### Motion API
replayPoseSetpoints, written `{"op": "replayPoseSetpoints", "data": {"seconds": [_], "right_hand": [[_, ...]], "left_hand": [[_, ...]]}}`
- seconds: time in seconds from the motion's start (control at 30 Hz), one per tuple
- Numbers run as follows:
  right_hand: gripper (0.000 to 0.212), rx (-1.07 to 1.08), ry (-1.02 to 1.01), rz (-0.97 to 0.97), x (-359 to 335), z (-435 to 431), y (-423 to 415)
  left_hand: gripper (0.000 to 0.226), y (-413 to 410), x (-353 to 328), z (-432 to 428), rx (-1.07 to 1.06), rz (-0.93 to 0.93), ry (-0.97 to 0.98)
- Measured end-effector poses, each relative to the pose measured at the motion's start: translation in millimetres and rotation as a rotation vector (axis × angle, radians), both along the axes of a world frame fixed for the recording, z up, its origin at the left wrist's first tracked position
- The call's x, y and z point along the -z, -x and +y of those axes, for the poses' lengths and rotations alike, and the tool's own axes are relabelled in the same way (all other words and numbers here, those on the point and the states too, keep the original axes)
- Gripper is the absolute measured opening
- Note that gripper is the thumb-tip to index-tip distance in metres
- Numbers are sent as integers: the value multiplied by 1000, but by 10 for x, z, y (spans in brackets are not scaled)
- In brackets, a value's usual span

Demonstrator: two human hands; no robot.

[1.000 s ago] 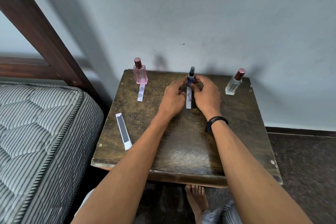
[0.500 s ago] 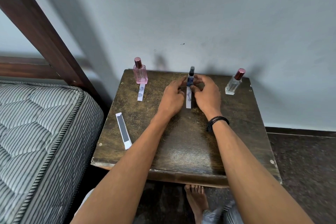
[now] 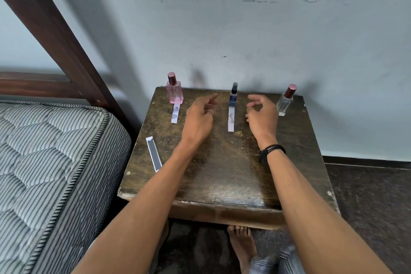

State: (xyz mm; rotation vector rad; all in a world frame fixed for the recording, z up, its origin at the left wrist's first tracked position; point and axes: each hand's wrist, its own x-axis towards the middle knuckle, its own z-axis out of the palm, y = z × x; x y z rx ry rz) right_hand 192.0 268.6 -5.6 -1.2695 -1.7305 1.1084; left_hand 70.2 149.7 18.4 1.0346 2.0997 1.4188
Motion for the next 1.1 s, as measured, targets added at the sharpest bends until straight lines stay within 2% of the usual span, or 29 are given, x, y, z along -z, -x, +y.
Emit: {"op": "replayPoseSetpoints", "data": {"seconds": [0.13, 0.33, 0.57, 0.73, 0.93, 1.1], "right_hand": [[31, 21, 1, -23, -22, -60, -39], [25, 42, 16, -80, -107, -167, -57], [22, 10, 13, -132, -227, -398, -73], [21, -115, -51, -177, -282, -699, -28], [17, -372, -154, -213, -291, -1124, 93], [21, -546, -164, -256, -187, -1466, 138]], "left_hand": [[45, 13, -46, -164, 1, 2, -33], [41, 19, -110, -422, 17, 100, -33], [40, 167, -166, -873, -108, 193, -21], [37, 393, -162, -1178, -230, 214, -10], [36, 448, -53, -1514, -405, 113, 11], [36, 454, -26, -1581, -356, 116, 116]]}}
